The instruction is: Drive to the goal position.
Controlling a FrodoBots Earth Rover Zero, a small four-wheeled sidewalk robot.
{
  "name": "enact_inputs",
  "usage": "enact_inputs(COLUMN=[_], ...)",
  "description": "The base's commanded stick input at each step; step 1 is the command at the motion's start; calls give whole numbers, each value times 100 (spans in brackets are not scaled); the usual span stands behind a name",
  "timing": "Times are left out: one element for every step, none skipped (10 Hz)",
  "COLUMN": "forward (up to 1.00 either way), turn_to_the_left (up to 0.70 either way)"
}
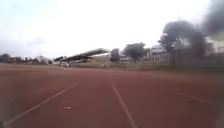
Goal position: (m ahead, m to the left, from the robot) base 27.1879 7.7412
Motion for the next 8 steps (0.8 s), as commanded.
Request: enact_inputs(forward=[70, 70, 70, 70, 70, 70, 70, 70], turn_to_the_left=[0, 0, 0, 0, 0, 0, 0, 0])
